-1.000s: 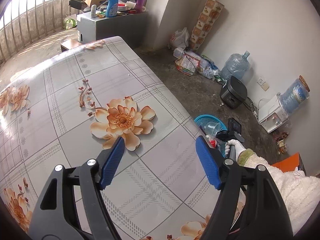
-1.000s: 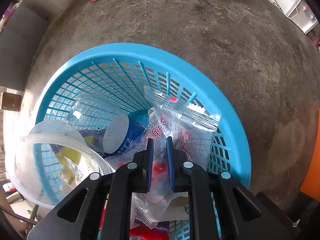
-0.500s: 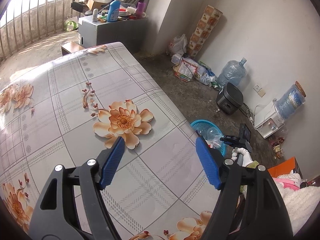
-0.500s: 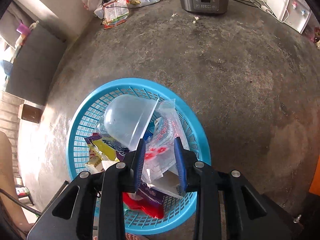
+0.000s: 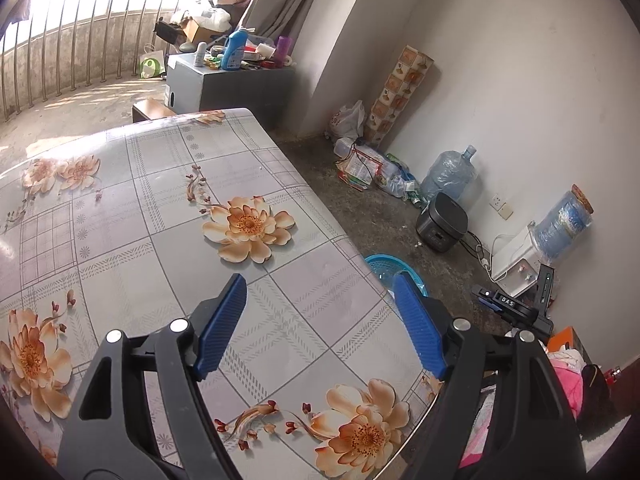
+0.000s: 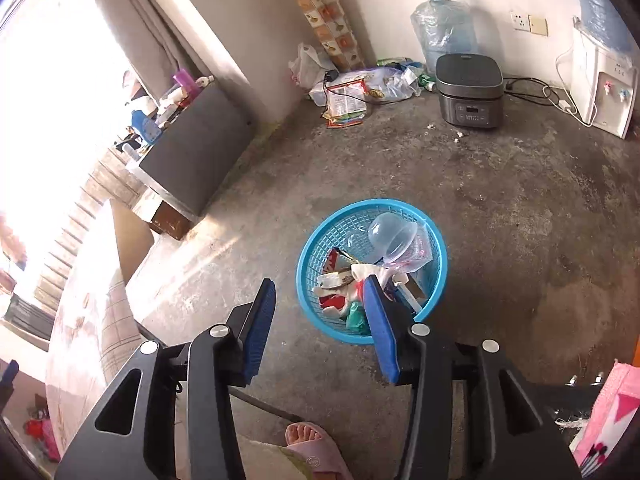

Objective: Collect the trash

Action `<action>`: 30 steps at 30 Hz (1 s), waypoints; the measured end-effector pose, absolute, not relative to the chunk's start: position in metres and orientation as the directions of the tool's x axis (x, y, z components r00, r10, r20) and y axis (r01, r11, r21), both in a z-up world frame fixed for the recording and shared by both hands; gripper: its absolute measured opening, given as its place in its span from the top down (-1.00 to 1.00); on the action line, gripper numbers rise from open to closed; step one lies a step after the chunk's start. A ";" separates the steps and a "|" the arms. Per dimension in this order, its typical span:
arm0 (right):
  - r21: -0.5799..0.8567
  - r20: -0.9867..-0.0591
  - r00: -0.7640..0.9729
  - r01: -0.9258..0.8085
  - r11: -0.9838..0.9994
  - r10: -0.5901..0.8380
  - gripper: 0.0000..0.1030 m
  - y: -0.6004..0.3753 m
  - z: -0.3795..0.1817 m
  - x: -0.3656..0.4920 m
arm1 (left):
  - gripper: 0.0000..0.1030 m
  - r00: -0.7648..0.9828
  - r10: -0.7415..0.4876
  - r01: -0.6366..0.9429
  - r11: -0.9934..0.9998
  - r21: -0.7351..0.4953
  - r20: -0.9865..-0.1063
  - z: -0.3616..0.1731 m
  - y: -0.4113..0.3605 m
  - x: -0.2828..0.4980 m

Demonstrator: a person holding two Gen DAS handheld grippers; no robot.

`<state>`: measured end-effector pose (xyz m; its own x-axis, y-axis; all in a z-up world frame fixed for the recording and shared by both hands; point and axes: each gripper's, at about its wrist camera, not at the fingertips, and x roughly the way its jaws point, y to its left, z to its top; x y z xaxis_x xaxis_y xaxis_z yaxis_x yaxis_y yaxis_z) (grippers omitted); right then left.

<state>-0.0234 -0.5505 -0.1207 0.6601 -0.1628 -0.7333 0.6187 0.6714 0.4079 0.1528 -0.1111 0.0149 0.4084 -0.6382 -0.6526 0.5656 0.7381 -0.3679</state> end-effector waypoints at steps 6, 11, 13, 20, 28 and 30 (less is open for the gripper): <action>0.349 -0.685 0.709 0.521 0.779 -0.167 -0.37 -0.449 -0.073 -0.041 | -0.61 0.442 -0.632 0.540 0.754 -0.373 -0.637 0.014 -0.085 0.123; 0.202 -0.645 0.733 0.434 0.878 -0.214 -0.58 -0.378 -0.044 -0.044 | -0.69 0.522 -0.572 0.465 0.813 -0.350 -0.633 0.016 -0.065 0.100; 0.179 -0.628 0.750 0.397 0.900 -0.206 -0.62 -0.358 -0.035 -0.046 | -0.76 0.557 -0.542 0.416 0.838 -0.354 -0.629 0.019 -0.056 0.088; 0.069 -0.559 0.807 0.271 0.960 -0.188 -0.79 -0.298 0.002 -0.052 | -0.83 0.579 -0.455 0.315 0.890 -0.329 -0.677 0.005 -0.047 0.038; 0.005 -0.474 0.863 0.200 0.980 -0.174 -0.87 -0.257 0.033 -0.074 | -0.83 0.614 -0.420 0.391 0.898 -0.205 -0.669 0.012 -0.051 -0.012; -0.028 -0.445 0.875 0.198 0.980 -0.190 -0.87 -0.254 0.040 -0.079 | -0.83 0.658 -0.438 0.404 0.892 -0.205 -0.613 0.025 -0.046 -0.020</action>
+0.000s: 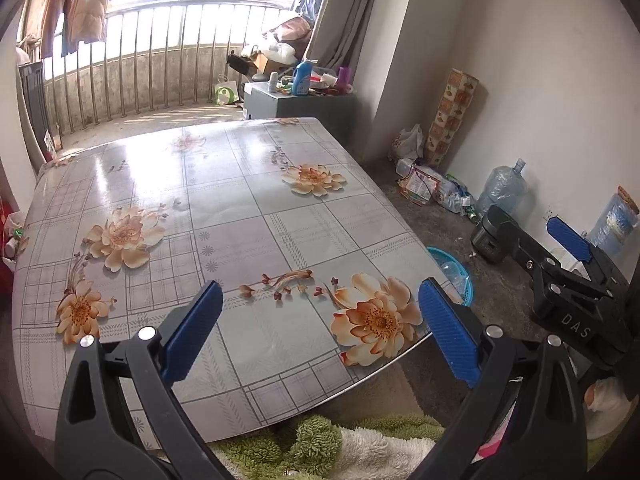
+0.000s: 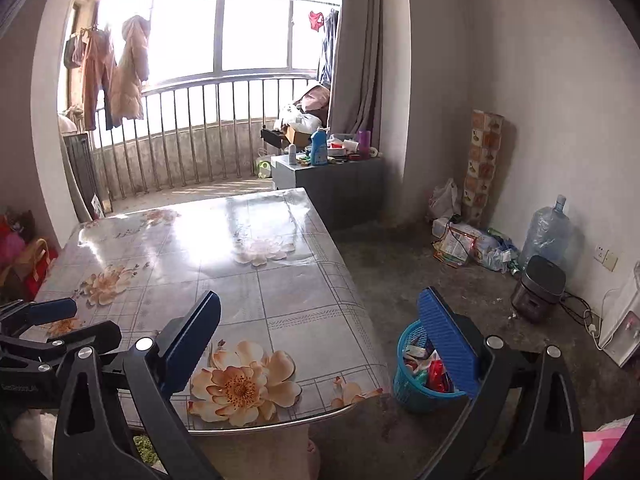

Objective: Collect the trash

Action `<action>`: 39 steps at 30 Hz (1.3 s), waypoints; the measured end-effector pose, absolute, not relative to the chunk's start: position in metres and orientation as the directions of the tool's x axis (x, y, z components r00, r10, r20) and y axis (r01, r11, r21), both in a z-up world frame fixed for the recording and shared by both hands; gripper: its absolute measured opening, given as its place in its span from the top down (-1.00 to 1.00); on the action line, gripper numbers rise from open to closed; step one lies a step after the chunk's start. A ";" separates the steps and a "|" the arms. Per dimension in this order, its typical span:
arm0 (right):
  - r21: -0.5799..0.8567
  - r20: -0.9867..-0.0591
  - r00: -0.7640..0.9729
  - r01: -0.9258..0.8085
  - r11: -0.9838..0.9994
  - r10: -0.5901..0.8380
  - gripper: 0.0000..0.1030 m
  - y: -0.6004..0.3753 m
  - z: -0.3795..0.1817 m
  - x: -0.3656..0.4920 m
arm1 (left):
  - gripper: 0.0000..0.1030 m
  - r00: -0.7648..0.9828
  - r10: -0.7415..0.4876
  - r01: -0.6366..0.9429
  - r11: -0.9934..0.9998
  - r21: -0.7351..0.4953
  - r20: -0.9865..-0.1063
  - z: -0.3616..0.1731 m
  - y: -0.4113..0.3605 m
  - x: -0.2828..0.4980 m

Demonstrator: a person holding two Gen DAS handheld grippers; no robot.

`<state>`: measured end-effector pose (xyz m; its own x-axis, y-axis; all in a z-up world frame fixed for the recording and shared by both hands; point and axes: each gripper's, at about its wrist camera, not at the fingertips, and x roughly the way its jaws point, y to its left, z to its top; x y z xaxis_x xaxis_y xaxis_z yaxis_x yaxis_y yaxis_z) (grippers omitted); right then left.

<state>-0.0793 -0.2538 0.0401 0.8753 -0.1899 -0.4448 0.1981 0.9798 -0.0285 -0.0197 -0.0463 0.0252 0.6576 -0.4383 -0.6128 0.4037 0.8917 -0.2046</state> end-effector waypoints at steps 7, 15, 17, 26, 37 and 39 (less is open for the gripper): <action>0.002 -0.371 0.913 0.185 0.983 -0.171 -0.88 -0.251 0.055 -0.090 | -0.83 0.699 -0.465 0.452 0.876 -0.168 -0.543 0.040 -0.049 -0.035; 0.038 -0.361 0.914 0.213 0.976 -0.186 -0.88 -0.260 0.049 -0.091 | -0.83 0.696 -0.348 0.387 0.918 -0.080 -0.628 0.026 -0.071 -0.015; -0.012 -0.395 0.887 0.254 0.967 -0.238 -0.88 -0.261 0.042 -0.084 | -0.83 0.703 -0.316 0.346 0.935 -0.082 -0.638 0.025 -0.075 -0.004; -0.222 -0.681 0.633 0.301 0.928 -0.368 -0.88 -0.273 -0.026 -0.053 | -0.83 0.598 -0.106 0.269 0.960 0.074 -0.794 -0.019 -0.090 0.019; -0.217 -0.732 0.539 0.394 0.893 -0.416 -0.87 -0.298 -0.041 -0.060 | -0.83 0.581 -0.097 0.283 0.955 0.089 -0.808 -0.024 -0.093 0.019; -0.213 -0.734 0.536 0.402 0.891 -0.417 -0.87 -0.301 -0.041 -0.060 | -0.83 0.578 -0.097 0.283 0.955 0.087 -0.810 -0.024 -0.093 0.020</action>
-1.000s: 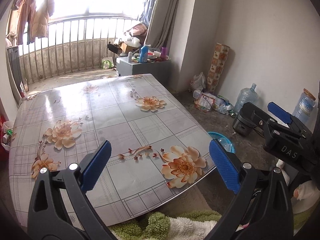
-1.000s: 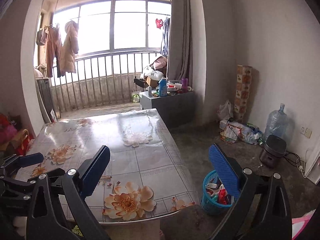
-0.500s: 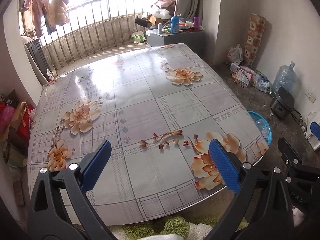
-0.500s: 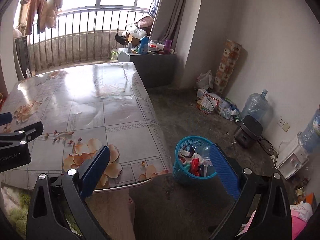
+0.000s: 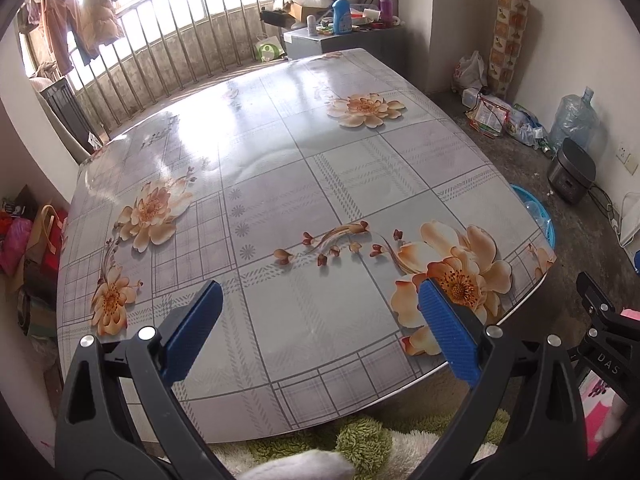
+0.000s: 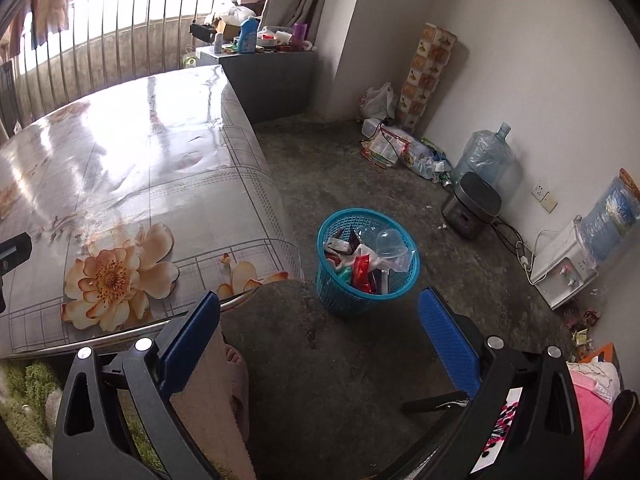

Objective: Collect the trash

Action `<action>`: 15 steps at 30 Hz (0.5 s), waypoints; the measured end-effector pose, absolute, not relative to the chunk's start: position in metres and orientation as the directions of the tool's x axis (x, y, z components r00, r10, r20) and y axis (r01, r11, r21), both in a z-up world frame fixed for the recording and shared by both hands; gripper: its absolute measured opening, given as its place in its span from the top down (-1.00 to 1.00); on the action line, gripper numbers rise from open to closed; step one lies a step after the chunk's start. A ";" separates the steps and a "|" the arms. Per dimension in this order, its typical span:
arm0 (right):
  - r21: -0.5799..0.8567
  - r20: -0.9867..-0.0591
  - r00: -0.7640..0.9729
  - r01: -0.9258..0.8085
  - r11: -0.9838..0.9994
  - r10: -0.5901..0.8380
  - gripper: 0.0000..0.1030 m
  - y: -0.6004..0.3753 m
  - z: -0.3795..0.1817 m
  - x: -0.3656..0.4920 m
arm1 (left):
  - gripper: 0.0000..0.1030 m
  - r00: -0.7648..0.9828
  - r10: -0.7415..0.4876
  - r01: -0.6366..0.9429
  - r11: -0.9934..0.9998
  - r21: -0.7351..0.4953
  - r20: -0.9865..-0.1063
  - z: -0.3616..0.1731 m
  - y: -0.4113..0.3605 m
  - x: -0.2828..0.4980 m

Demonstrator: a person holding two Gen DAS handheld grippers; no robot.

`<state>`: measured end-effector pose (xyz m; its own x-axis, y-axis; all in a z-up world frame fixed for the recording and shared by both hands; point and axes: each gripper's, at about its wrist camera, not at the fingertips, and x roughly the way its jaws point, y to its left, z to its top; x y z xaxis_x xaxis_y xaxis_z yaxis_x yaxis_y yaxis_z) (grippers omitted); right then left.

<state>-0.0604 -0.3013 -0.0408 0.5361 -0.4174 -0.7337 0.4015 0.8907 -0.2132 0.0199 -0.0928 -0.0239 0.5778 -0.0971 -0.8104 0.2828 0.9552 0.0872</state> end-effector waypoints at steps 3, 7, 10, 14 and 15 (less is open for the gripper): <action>-0.211 -0.735 0.535 0.403 0.891 -0.416 -0.87 -0.303 -0.040 -0.060 | -0.83 0.582 -0.098 0.281 0.956 0.086 -0.807 -0.023 -0.092 0.020; -0.210 -0.735 0.537 0.399 0.892 -0.414 -0.87 -0.302 -0.040 -0.059 | -0.83 0.584 -0.101 0.281 0.956 0.084 -0.806 -0.023 -0.092 0.021; -0.211 -0.734 0.539 0.398 0.893 -0.413 -0.87 -0.302 -0.041 -0.059 | -0.83 0.583 -0.102 0.282 0.956 0.083 -0.806 -0.023 -0.092 0.021; -0.210 -0.733 0.539 0.400 0.892 -0.414 -0.87 -0.303 -0.040 -0.058 | -0.83 0.584 -0.102 0.281 0.956 0.082 -0.806 -0.023 -0.092 0.021; -0.209 -0.733 0.539 0.401 0.892 -0.414 -0.87 -0.302 -0.040 -0.059 | -0.83 0.583 -0.102 0.281 0.956 0.083 -0.806 -0.023 -0.092 0.021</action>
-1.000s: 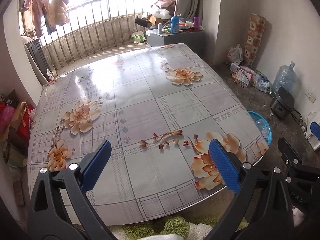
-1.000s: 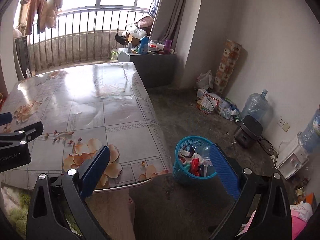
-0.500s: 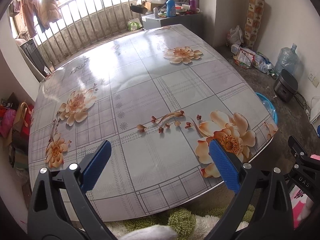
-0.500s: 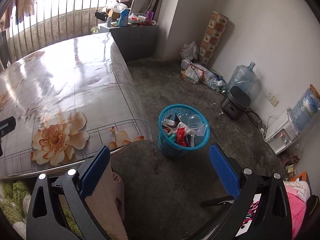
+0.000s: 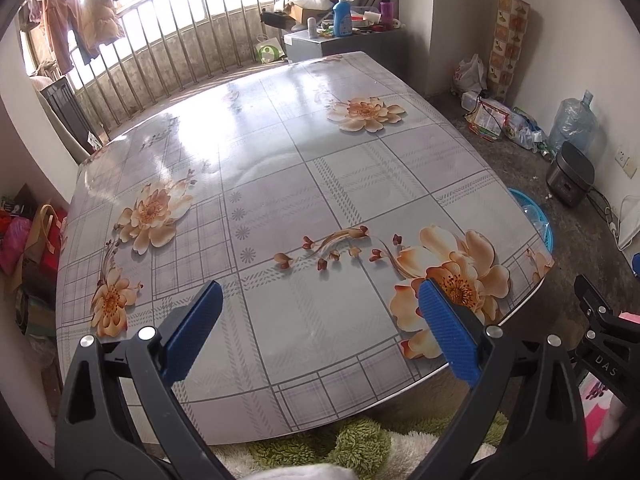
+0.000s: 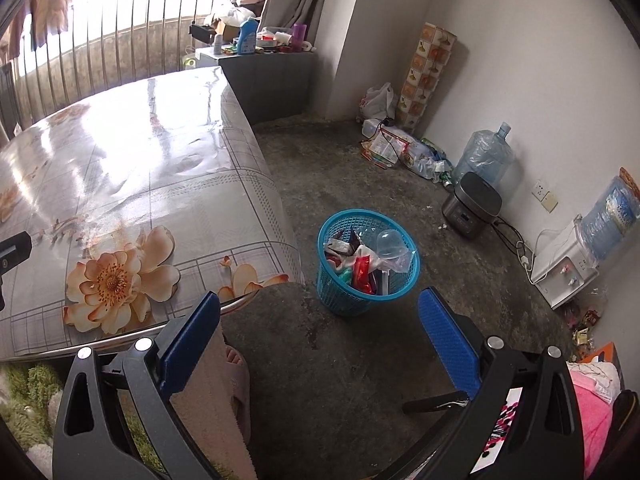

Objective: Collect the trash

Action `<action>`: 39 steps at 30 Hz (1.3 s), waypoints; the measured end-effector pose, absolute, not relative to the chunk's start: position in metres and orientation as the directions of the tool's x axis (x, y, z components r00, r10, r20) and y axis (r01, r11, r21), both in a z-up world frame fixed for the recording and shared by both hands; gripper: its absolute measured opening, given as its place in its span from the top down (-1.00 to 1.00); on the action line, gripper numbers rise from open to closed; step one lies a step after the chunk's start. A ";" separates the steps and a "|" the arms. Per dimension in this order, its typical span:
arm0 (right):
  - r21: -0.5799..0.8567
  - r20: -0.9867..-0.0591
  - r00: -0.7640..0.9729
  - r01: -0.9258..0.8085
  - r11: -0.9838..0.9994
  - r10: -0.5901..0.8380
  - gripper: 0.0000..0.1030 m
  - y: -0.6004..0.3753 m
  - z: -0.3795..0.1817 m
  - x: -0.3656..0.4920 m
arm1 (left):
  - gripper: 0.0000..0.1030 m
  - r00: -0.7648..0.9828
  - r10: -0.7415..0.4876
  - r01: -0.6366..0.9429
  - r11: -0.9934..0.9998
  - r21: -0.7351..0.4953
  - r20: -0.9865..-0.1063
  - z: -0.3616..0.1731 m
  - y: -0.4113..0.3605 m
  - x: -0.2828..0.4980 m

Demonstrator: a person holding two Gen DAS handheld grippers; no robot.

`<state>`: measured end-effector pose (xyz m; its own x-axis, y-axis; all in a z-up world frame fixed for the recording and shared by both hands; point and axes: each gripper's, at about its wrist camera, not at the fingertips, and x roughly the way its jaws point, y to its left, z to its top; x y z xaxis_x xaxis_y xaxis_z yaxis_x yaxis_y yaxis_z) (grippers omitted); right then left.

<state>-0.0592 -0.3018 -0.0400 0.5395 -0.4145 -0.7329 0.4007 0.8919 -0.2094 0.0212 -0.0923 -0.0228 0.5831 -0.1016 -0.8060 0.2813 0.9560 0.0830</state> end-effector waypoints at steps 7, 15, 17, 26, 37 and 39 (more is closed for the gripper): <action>-0.213 -0.730 0.543 0.397 0.893 -0.416 -0.87 -0.302 -0.037 -0.059 | -0.83 0.581 -0.105 0.285 0.955 0.081 -0.807 -0.022 -0.093 0.022; -0.211 -0.731 0.543 0.397 0.893 -0.414 -0.87 -0.302 -0.037 -0.060 | -0.83 0.580 -0.106 0.287 0.954 0.081 -0.808 -0.022 -0.094 0.022; -0.210 -0.732 0.542 0.397 0.893 -0.413 -0.87 -0.303 -0.037 -0.060 | -0.83 0.579 -0.106 0.287 0.955 0.081 -0.808 -0.022 -0.094 0.022; -0.211 -0.730 0.544 0.397 0.893 -0.414 -0.87 -0.303 -0.037 -0.060 | -0.83 0.579 -0.106 0.285 0.955 0.080 -0.808 -0.022 -0.094 0.021; -0.213 -0.728 0.547 0.394 0.894 -0.414 -0.87 -0.302 -0.036 -0.061 | -0.83 0.577 -0.108 0.286 0.955 0.077 -0.809 -0.025 -0.092 0.021; -0.214 -0.727 0.547 0.393 0.894 -0.414 -0.87 -0.302 -0.036 -0.061 | -0.83 0.577 -0.108 0.286 0.955 0.076 -0.810 -0.025 -0.092 0.022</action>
<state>-0.0606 -0.3017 -0.0364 0.5469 -0.4145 -0.7274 0.3931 0.8943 -0.2140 0.0216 -0.0919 -0.0251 0.5769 -0.1081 -0.8096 0.2860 0.9552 0.0763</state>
